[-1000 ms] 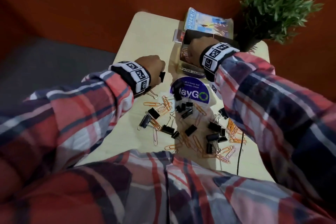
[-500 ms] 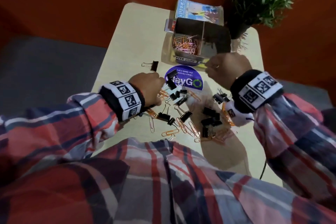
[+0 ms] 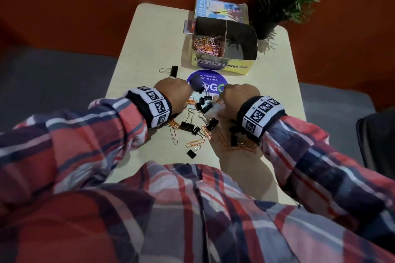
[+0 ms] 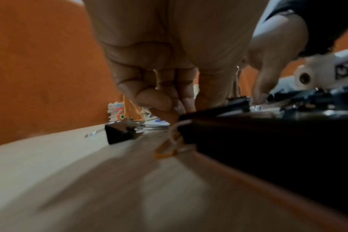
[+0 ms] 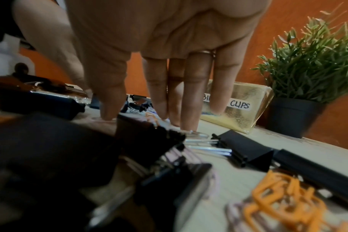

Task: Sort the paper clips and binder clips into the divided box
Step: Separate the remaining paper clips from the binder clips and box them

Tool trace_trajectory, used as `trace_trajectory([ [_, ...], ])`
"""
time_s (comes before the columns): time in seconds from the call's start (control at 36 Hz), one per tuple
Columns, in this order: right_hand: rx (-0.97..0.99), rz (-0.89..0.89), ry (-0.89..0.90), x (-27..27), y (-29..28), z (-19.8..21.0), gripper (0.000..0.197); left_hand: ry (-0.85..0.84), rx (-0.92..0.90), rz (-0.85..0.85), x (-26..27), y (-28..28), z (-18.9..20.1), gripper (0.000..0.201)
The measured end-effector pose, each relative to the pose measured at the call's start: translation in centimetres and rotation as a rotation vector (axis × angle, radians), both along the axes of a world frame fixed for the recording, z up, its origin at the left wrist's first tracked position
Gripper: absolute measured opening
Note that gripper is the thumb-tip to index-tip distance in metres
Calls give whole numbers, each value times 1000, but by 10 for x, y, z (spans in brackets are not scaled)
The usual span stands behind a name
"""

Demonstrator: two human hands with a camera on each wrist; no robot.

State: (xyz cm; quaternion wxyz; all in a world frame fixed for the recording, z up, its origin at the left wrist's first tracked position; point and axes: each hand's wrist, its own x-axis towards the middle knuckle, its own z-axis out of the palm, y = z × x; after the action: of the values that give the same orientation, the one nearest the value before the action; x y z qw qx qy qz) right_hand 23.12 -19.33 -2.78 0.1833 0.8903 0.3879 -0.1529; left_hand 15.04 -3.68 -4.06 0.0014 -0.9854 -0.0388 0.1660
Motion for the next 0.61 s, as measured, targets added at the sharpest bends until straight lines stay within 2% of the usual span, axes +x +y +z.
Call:
trace_trajectory([
  [0.19,-27,29,68,5,-2,10,35,55,24,-68,1,-5,0,18],
  [0.33,-46,84,68,2,-5,14,43,36,2,-98,1,-3,-1,20],
  [0.47,-47,137,13,-5,-3,11,43,29,-113,27,5,4,2,21],
  [0.61,3,112,7,-6,1,8,30,-123,-292,168,14,19,13,11],
])
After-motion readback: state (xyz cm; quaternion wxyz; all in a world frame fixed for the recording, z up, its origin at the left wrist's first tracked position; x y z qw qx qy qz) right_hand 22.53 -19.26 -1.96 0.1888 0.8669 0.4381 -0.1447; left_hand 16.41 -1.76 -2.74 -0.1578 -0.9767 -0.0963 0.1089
